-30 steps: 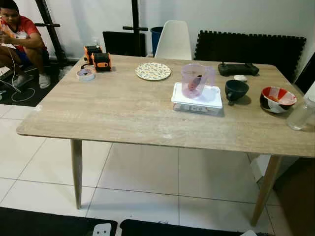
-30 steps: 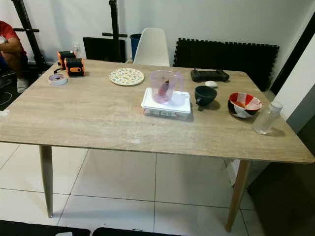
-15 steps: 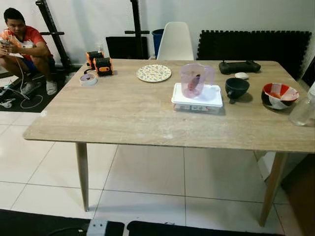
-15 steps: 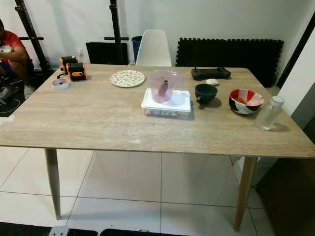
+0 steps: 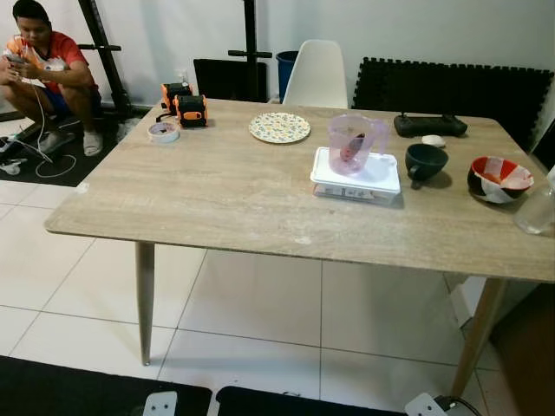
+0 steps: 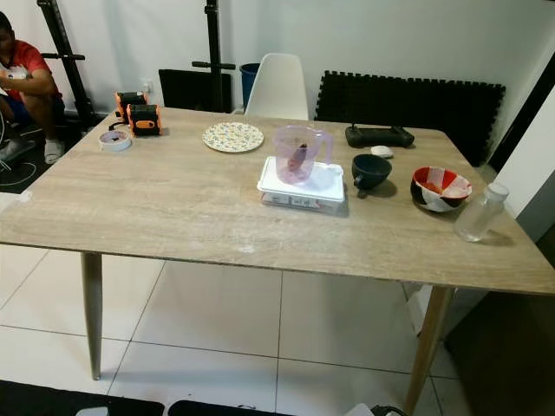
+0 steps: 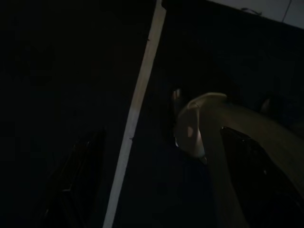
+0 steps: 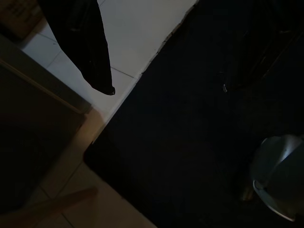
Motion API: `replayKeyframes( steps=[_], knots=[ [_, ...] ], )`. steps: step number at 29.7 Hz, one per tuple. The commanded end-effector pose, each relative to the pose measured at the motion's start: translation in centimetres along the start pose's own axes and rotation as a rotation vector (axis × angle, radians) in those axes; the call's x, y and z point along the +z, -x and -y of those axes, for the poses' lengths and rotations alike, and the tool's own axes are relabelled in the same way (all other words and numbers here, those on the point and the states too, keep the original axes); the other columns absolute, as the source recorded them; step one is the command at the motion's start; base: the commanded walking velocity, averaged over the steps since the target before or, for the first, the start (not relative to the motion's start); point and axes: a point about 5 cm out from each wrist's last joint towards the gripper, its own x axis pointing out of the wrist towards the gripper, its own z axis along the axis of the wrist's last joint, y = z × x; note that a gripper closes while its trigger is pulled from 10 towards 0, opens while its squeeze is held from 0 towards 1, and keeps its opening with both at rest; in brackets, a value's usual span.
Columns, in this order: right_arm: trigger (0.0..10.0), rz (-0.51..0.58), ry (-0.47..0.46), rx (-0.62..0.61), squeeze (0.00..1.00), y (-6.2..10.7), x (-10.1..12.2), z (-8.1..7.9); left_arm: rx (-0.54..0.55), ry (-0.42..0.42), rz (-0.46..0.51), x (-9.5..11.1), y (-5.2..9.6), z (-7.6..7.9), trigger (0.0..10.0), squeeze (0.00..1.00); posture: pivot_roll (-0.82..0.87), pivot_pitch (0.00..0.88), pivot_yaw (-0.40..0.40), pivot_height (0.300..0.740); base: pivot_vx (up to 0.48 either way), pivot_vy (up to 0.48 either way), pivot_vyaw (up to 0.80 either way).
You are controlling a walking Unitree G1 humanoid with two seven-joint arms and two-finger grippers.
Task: Restocking fridge
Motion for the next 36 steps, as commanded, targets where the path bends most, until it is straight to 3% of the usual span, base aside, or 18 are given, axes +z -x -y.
replayKeyframes(
  steps=[1, 8, 13, 16, 18, 23, 26, 30, 33, 36],
  knots=[
    [10.0, 0.001, 0.008, -0.009, 0.00, 0.0, 0.0, 0.5, -0.007, 0.005, -0.023, -0.8, 0.1, 0.4, 10.0, 0.00, 0.00, 0.000, -0.058, 0.740, 0.000, 0.000, 0.00],
    [10.0, 0.013, -0.057, -0.064, 0.00, 0.2, 0.0, 1.9, -0.036, -0.030, -0.025, -0.4, -0.1, 1.3, 10.0, 0.00, -0.08, 0.000, -0.025, 0.740, 0.000, 0.000, 0.00],
    [10.0, -0.003, -0.119, -0.086, 0.00, 0.3, -1.1, 2.3, -0.083, -0.088, 0.037, 2.5, -0.5, 2.4, 10.0, 0.00, -0.13, 0.000, 0.025, 0.740, 0.000, 0.000, 0.00],
    [10.0, -0.009, -0.141, -0.092, 0.00, 0.3, -1.4, 2.3, -0.086, -0.097, 0.052, 3.2, -0.6, 2.3, 10.0, 0.00, -0.15, 0.000, 0.035, 0.740, 0.000, 0.000, 0.00],
    [10.0, -0.023, -0.168, -0.102, 0.00, 0.4, -2.2, 2.1, -0.080, -0.144, 0.076, 4.6, -0.6, 1.6, 10.0, 0.00, -0.18, 0.000, 0.050, 0.740, 0.000, 0.000, 0.00],
    [10.0, -0.074, -0.171, -0.082, 0.00, 0.5, -3.9, 1.2, -0.061, -0.142, 0.084, 4.9, -0.5, 0.7, 10.0, 0.00, -0.12, 0.000, 0.040, 0.740, 0.000, 0.000, 0.00],
    [10.0, -0.104, -0.174, -0.077, 0.00, 0.6, -4.8, 0.8, -0.054, -0.124, 0.073, 4.0, -0.4, 0.3, 10.0, 0.00, -0.09, 0.000, 0.020, 0.740, 0.000, 0.000, 0.00],
    [10.0, -0.102, -0.174, -0.076, 0.00, 0.6, -4.8, 0.7, -0.013, -0.100, 0.005, 1.3, -0.1, -0.5, 10.0, 0.00, -0.08, 0.000, -0.025, 0.740, 0.000, 0.000, 0.00],
    [10.0, -0.061, -0.172, -0.100, 0.00, 0.5, -3.7, 1.9, -0.017, -0.047, -0.010, 0.1, 0.0, 0.0, 10.0, 0.00, -0.09, 0.000, -0.013, 0.740, 0.000, 0.000, 0.00],
    [10.0, -0.029, -0.175, -0.129, 0.00, 0.6, -2.8, 2.8, -0.021, -0.058, -0.010, 0.0, 0.0, 0.3, 10.0, 0.00, -0.10, 0.000, -0.013, 0.740, 0.000, 0.000, 0.00]
  ],
)
